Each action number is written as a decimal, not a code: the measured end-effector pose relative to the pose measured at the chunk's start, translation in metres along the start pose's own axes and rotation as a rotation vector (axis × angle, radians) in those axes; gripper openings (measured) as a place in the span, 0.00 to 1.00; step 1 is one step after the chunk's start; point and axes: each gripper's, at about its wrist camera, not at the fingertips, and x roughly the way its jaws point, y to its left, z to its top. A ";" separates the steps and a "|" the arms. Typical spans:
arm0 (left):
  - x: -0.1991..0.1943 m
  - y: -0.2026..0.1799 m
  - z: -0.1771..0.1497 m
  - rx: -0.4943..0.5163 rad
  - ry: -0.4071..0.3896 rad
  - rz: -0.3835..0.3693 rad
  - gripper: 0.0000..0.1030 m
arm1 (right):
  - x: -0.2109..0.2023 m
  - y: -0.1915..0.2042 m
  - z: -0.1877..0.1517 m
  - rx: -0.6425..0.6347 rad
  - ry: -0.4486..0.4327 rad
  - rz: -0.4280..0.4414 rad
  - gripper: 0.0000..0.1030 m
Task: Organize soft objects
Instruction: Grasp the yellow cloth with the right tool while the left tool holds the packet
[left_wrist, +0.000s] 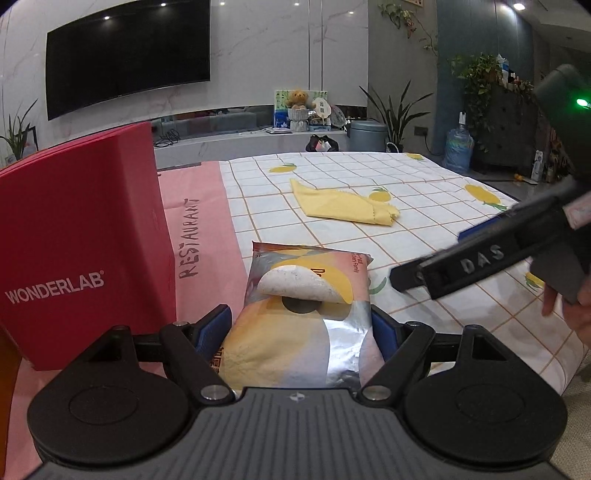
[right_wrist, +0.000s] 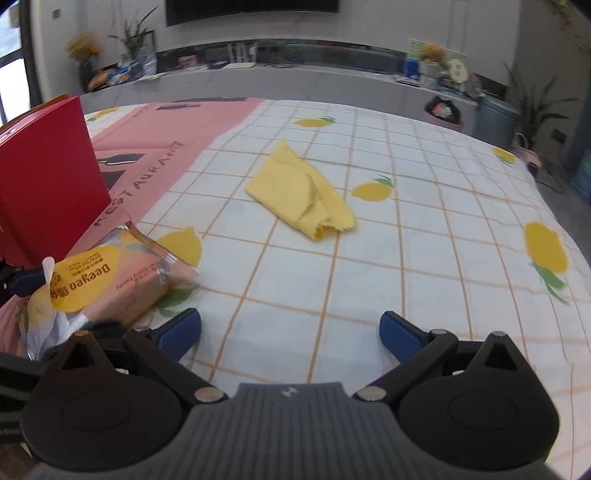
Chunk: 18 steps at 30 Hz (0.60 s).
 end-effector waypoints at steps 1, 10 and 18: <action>0.000 0.000 0.000 -0.003 -0.002 0.001 0.91 | 0.003 0.000 0.003 -0.007 -0.003 0.006 0.98; -0.004 -0.001 -0.005 -0.004 -0.025 0.007 0.91 | 0.044 -0.007 0.041 -0.049 -0.055 0.055 0.98; -0.004 -0.003 -0.005 -0.009 -0.028 0.012 0.91 | 0.072 -0.012 0.065 -0.040 -0.106 0.046 0.98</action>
